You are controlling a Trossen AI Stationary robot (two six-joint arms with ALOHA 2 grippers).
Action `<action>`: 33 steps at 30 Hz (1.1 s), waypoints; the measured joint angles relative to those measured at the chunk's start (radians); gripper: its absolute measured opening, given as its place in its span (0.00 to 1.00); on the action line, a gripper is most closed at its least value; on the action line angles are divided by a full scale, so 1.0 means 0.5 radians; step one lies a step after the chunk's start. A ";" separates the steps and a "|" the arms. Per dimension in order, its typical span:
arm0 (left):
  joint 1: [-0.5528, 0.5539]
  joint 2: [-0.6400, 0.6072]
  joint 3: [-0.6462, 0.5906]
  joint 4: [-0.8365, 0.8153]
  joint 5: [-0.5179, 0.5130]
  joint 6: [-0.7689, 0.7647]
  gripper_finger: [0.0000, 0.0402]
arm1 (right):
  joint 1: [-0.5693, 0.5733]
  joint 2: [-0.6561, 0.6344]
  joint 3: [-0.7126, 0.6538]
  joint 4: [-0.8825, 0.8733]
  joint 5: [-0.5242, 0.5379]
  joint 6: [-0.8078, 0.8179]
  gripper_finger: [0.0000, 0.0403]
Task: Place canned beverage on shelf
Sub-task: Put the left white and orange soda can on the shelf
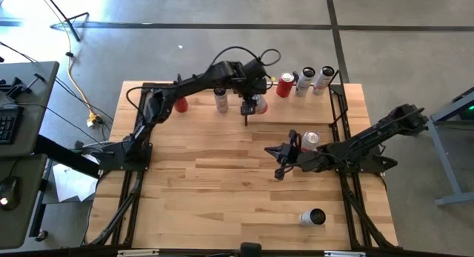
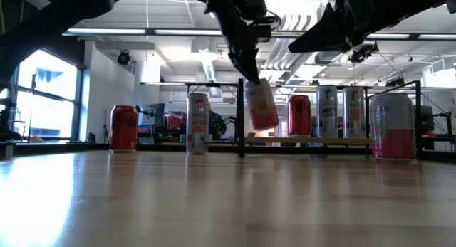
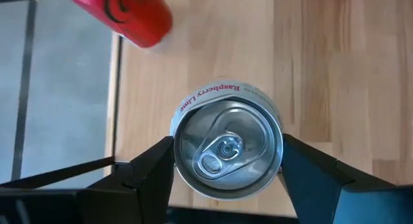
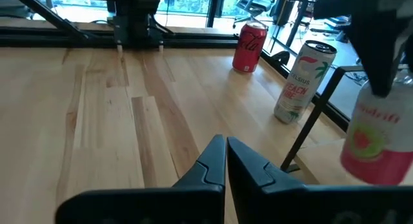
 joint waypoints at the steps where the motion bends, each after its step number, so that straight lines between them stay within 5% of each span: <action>1: 0.001 0.018 0.000 0.002 0.009 0.011 0.57 | 0.000 0.000 0.000 -0.008 -0.001 0.001 0.00; 13: -0.008 0.106 0.004 0.156 0.128 0.089 0.57 | -0.001 -0.001 0.000 -0.369 0.238 0.269 0.00; 33: -0.005 0.045 0.011 -0.110 0.066 0.155 0.57 | 0.000 -0.005 0.000 -0.253 0.242 0.265 0.00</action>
